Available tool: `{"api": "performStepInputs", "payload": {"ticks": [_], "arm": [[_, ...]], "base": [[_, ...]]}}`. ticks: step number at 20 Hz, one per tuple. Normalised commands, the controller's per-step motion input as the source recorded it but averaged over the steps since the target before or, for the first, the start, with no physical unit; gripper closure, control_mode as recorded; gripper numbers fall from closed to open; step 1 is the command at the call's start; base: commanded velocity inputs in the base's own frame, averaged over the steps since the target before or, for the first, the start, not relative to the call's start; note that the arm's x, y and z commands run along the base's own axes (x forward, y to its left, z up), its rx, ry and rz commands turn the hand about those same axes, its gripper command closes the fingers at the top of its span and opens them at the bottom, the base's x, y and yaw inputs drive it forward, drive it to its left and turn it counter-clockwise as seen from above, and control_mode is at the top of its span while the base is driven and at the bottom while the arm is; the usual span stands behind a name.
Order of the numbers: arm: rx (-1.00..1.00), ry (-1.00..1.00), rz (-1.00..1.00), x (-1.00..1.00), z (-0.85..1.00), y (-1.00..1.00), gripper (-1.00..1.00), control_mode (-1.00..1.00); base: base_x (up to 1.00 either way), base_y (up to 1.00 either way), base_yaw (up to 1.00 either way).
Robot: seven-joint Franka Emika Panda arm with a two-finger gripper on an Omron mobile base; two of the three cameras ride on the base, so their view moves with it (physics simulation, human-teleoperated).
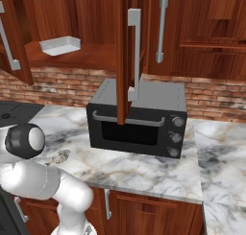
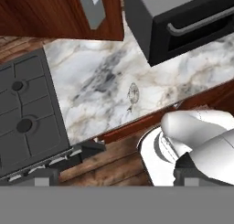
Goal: Retrieve the tupperware from the cabinet, then place the raw meat into the tupperware to avoid contamination.
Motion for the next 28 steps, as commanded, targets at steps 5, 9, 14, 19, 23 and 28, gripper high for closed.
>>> {"api": "performStepInputs", "payload": {"ticks": [5,9,14,19,23,28], "arm": [[0.41,0.0,0.0,-0.57,0.09,-0.69,-1.0,-1.0],[0.36,0.0,-0.01,-0.59,0.0,-0.7,-1.0,-1.0],[0.25,0.05,-0.06,-0.09,0.0,-0.68,-1.0,-1.0],[0.18,0.13,-0.06,0.52,0.0,-0.44,-1.0,-1.0],[0.12,0.06,-0.01,0.65,0.0,-0.18,-1.0,-1.0],[0.06,0.0,0.0,0.64,-0.05,-0.19,-1.0,-1.0]], "base": [[0.0,0.0,0.0],[0.0,0.0,0.0],[0.0,0.0,0.0],[0.0,0.0,0.0],[0.0,0.0,0.0],[0.0,0.0,0.0]]}}
